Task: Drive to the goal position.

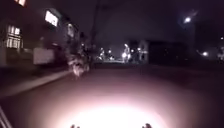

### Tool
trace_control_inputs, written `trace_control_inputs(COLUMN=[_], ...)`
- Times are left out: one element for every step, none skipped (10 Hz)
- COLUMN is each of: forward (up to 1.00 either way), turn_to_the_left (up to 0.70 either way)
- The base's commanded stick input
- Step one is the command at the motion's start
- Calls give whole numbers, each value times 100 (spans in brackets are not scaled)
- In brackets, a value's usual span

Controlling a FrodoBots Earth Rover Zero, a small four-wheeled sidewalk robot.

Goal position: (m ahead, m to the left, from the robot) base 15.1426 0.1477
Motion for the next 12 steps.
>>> trace_control_inputs(forward=[100,100,100,100,100,100,100,100,100,100,100,100], turn_to_the_left=[0,0,0,0,0,0,0,0,0,0,0,0])
